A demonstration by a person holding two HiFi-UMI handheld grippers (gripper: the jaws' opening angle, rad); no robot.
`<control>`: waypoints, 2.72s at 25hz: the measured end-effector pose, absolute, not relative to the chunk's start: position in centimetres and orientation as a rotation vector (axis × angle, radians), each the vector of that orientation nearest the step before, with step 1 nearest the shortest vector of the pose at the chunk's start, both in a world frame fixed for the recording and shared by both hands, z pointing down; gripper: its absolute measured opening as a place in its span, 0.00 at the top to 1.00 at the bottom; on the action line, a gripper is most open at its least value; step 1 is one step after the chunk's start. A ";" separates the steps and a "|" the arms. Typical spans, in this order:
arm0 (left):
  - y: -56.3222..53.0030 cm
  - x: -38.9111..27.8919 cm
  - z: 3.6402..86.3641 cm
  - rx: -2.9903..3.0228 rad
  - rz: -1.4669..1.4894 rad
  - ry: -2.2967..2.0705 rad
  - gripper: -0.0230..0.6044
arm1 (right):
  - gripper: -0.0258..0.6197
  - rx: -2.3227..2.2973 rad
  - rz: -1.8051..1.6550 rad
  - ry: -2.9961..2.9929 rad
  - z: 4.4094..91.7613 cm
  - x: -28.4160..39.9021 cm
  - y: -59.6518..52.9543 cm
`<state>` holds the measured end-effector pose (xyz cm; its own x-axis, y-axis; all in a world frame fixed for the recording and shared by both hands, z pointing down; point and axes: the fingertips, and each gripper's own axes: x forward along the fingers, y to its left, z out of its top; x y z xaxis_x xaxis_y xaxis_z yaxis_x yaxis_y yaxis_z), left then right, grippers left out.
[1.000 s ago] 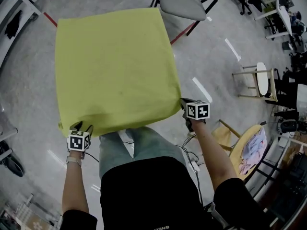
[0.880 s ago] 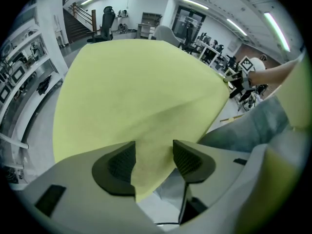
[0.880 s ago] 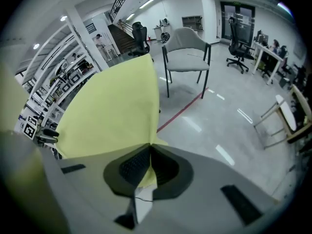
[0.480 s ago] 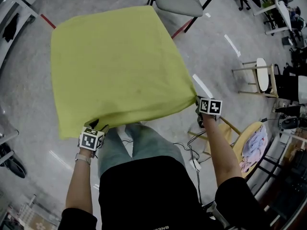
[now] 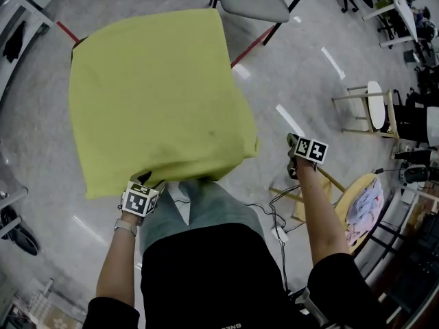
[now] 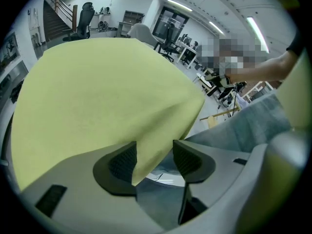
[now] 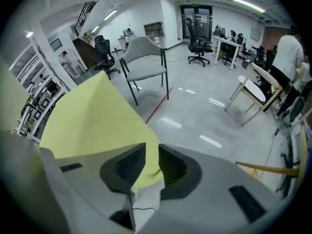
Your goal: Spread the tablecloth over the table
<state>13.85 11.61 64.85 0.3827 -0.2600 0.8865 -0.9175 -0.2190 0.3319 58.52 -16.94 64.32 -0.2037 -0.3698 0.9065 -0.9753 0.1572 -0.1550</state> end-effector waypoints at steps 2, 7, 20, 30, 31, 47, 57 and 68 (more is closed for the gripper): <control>11.6 13.8 64.8 1.707 0.883 -1.040 0.58 | 0.84 1.279 1.036 -1.716 64.3 57.5 -17.0; 11.4 13.4 64.6 1.699 0.848 -1.040 0.58 | 0.78 1.158 1.026 -1.806 64.2 52.4 -16.8; 10.5 7.1 63.3 1.597 0.803 -1.290 0.58 | 0.72 0.831 0.792 -2.014 62.7 36.6 -19.7; 12.5 2.7 64.0 1.505 0.691 -1.421 0.58 | 0.72 0.583 0.519 -2.133 59.5 18.6 -25.1; 12.8 2.4 64.3 1.493 0.675 -1.433 0.58 | 0.72 0.557 0.487 -2.142 59.2 16.7 -25.5; 14.9 -2.6 64.3 1.524 0.591 -1.443 0.58 | 0.73 0.394 0.019 -2.083 59.2 -9.4 -27.3; 15.2 -3.3 63.9 1.565 0.507 -1.442 0.64 | 0.93 0.431 -0.006 -1.954 63.9 -12.9 -26.8; 17.0 -5.6 63.9 1.520 0.520 -1.466 0.64 | 0.95 0.390 -0.006 -2.036 63.8 -17.8 -24.6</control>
<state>-5.63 17.05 63.93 0.1975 -0.5422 0.8167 -0.9357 0.1441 0.3220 -17.83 -24.58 63.82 -0.4288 -0.2759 0.8602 -0.2712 0.9476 0.1687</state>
